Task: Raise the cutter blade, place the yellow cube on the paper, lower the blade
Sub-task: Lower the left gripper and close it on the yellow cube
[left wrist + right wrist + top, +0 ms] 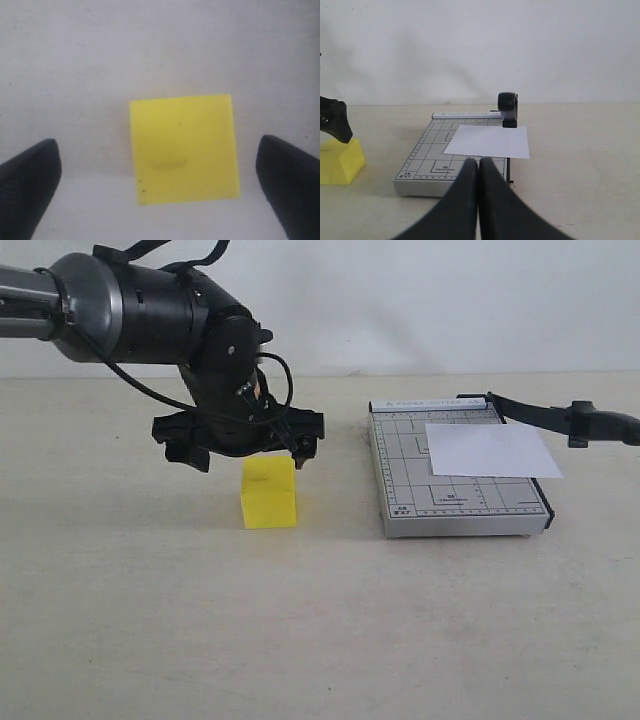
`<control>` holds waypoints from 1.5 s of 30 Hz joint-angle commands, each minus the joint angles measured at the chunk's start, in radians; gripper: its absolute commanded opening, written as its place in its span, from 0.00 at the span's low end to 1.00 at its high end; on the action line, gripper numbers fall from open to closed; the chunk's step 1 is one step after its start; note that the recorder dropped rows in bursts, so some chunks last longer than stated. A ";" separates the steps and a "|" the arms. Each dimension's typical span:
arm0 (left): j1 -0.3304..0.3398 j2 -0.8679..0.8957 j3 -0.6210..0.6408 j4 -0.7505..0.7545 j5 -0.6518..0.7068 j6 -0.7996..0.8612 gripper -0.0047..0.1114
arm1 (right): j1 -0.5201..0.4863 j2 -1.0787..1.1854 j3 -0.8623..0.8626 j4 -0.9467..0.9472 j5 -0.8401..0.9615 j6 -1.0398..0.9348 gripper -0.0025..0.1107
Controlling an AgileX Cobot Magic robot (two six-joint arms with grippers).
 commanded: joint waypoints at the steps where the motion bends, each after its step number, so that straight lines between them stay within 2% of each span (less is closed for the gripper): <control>1: 0.011 -0.003 -0.008 0.009 -0.026 0.005 0.98 | 0.001 -0.006 0.000 -0.007 -0.004 -0.005 0.02; 18: 0.011 0.039 -0.008 -0.037 -0.066 0.047 0.98 | 0.001 -0.006 0.000 -0.007 -0.004 -0.005 0.02; 28: 0.011 0.104 -0.078 -0.070 -0.064 0.089 0.98 | 0.001 -0.006 0.000 -0.007 -0.004 -0.005 0.02; 45: 0.011 0.115 -0.087 -0.044 0.007 0.099 0.97 | 0.001 -0.006 0.000 -0.007 -0.004 -0.005 0.02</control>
